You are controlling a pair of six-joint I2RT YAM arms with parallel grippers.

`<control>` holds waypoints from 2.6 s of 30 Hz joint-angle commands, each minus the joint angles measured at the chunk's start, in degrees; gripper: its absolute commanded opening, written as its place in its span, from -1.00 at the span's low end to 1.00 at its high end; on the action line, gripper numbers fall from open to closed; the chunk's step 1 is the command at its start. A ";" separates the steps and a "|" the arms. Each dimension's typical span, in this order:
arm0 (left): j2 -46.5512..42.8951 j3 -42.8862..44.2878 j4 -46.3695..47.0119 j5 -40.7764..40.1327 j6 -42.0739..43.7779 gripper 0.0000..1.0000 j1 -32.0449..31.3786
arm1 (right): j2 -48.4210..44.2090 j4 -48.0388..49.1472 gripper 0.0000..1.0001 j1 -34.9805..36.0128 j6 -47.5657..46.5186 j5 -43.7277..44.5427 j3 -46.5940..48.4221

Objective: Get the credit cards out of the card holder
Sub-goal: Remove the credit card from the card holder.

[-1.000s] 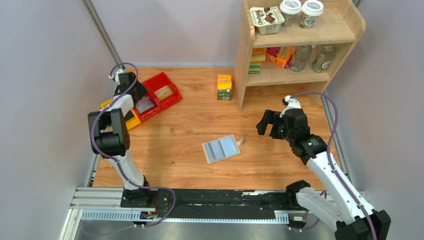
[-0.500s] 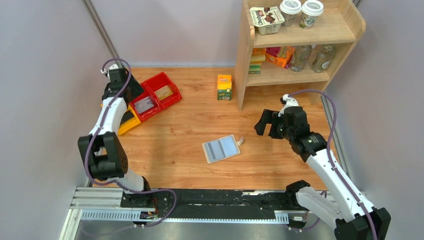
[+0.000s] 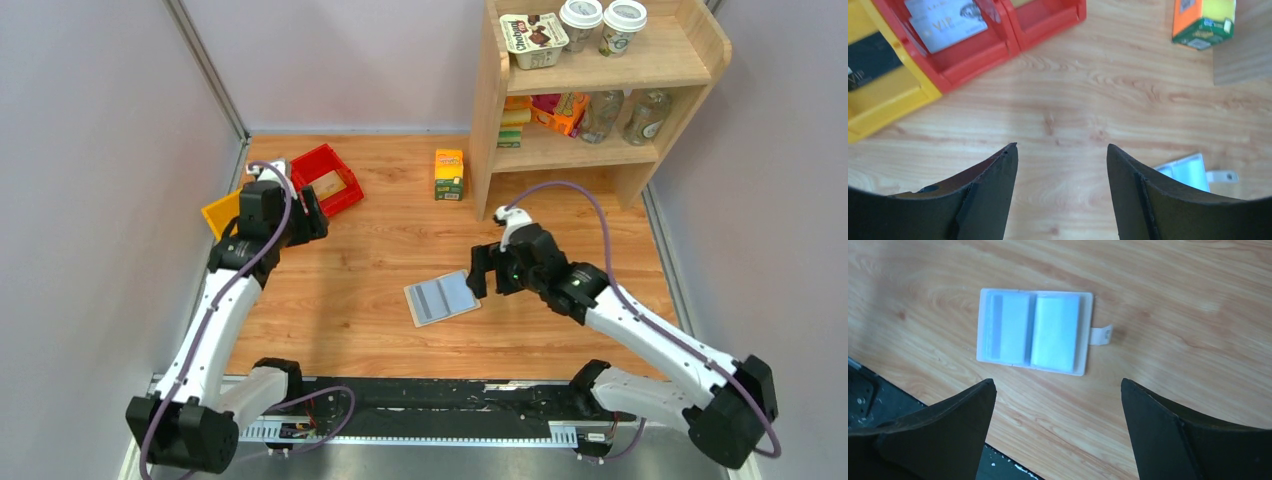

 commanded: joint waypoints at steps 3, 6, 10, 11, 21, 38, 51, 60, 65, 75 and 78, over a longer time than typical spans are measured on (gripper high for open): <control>-13.77 -7.76 -4.17 4.01 3.10 0.46 -0.38 | 10.88 2.49 0.81 10.44 -1.37 6.98 7.43; -18.54 -10.49 -6.37 2.77 4.24 0.44 -0.38 | 18.09 1.52 0.67 13.00 -1.11 7.07 10.94; -23.02 -11.72 -8.40 3.74 5.47 0.45 -0.38 | 26.26 1.08 0.50 15.28 -0.76 5.49 14.98; -23.90 -11.73 -8.57 3.91 5.56 0.47 -0.29 | 27.85 0.91 0.46 15.72 -0.58 4.88 15.86; -27.60 -14.72 -4.70 5.39 8.80 0.63 -0.29 | 41.12 -0.24 0.31 18.01 0.65 1.89 21.58; -23.56 -14.45 -2.25 17.70 6.10 0.64 -0.46 | 46.50 -0.41 -0.19 17.31 2.49 3.47 19.48; -21.27 -17.44 1.62 18.50 0.02 0.64 -2.31 | 43.60 -0.06 -0.01 17.13 4.16 5.58 18.69; -20.31 -18.05 1.71 18.42 -0.41 0.64 -2.49 | 42.10 0.20 0.40 17.31 4.25 3.65 21.32; -19.69 -18.32 2.41 19.56 -1.29 0.64 -2.57 | 44.03 0.46 0.61 17.31 5.04 2.94 20.54; -17.15 -19.90 5.84 20.44 -4.54 0.64 -5.73 | 46.41 -0.85 0.44 17.22 7.41 7.86 18.42; -15.91 -19.99 6.98 19.65 -5.77 0.64 -7.14 | 47.02 -1.99 0.35 17.22 8.12 9.79 18.33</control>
